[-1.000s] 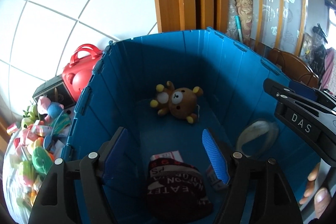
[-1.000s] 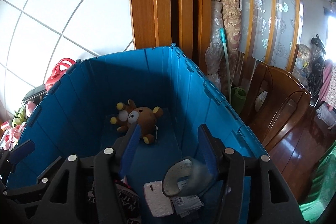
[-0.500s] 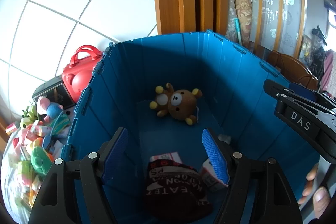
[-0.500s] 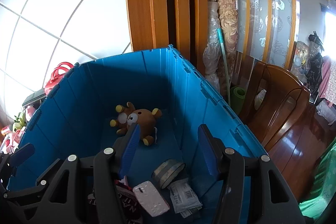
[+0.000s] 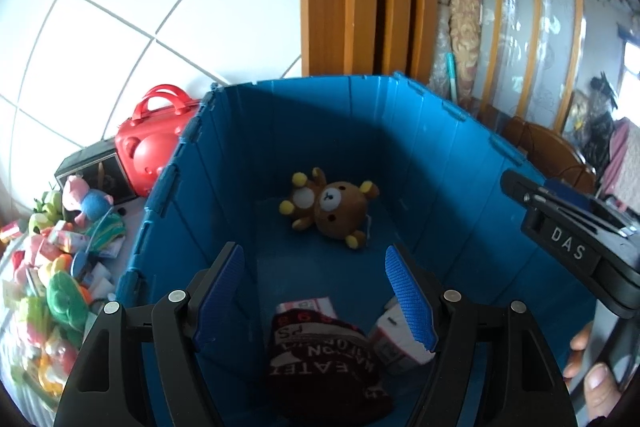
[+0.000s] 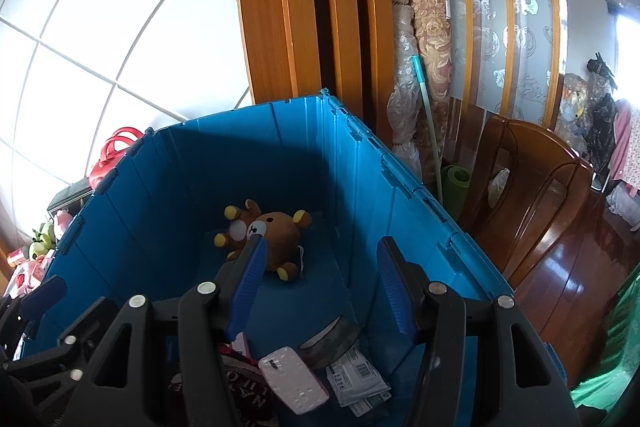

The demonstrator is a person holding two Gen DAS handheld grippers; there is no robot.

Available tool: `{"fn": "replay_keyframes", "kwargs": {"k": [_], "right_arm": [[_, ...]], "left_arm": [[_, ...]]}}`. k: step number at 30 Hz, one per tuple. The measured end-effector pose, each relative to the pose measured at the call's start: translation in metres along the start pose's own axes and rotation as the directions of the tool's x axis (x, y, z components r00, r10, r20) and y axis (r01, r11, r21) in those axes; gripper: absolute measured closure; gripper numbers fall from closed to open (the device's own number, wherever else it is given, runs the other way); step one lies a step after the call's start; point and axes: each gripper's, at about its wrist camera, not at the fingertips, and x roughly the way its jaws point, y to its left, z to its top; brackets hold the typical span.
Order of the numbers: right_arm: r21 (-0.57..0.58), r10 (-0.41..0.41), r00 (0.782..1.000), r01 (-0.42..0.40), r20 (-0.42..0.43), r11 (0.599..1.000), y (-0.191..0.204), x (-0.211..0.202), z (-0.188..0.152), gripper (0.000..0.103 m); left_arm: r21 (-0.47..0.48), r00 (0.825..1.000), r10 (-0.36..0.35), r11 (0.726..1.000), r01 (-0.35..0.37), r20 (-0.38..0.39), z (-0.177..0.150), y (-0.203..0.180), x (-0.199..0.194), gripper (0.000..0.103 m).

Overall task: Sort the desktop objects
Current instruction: 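Move both tools back over the pile on the table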

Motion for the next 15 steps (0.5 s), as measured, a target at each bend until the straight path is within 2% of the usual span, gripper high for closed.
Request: {"fn": "replay_keyframes", "kwargs": {"k": [1, 2, 3, 5, 9, 12, 15], "right_arm": [[0.001, 0.006, 1.000, -0.006, 0.000, 1.000, 0.000, -0.001, 0.000, 0.020], [0.002, 0.009, 1.000, -0.009, 0.017, 1.000, 0.000, -0.005, 0.000, 0.014], [0.003, 0.010, 0.999, -0.010, 0.043, 1.000, 0.001, -0.009, -0.001, 0.002], [0.008, 0.019, 0.997, -0.019, 0.078, 1.000, 0.005, -0.015, -0.004, 0.000], [0.029, 0.118, 0.987, -0.122, 0.105, 0.992, 0.025, -0.023, -0.012, 0.000], [-0.010, 0.193, 0.975, -0.193, 0.115, 0.981, 0.060, -0.032, -0.016, 0.000], [-0.073, 0.293, 0.948, -0.285, 0.125, 0.956, 0.112, -0.049, -0.023, 0.000]], "left_arm": [[-0.012, 1.000, -0.005, 1.000, 0.005, 0.015, -0.003, 0.005, -0.008, 0.029], [-0.024, 1.000, -0.010, 1.000, 0.011, 0.030, -0.006, 0.011, -0.017, 0.029], [-0.033, 0.999, -0.007, 0.999, 0.008, 0.049, -0.008, 0.018, -0.027, 0.026], [-0.056, 0.995, 0.027, 0.998, -0.022, 0.093, -0.012, 0.036, -0.048, 0.021], [-0.125, 0.975, 0.146, 0.984, -0.126, 0.168, -0.021, 0.084, -0.086, 0.017], [-0.174, 0.949, 0.268, 0.955, -0.240, 0.163, -0.037, 0.130, -0.101, 0.017], [-0.225, 0.920, 0.374, 0.912, -0.342, 0.118, -0.060, 0.181, -0.108, 0.017]]}}
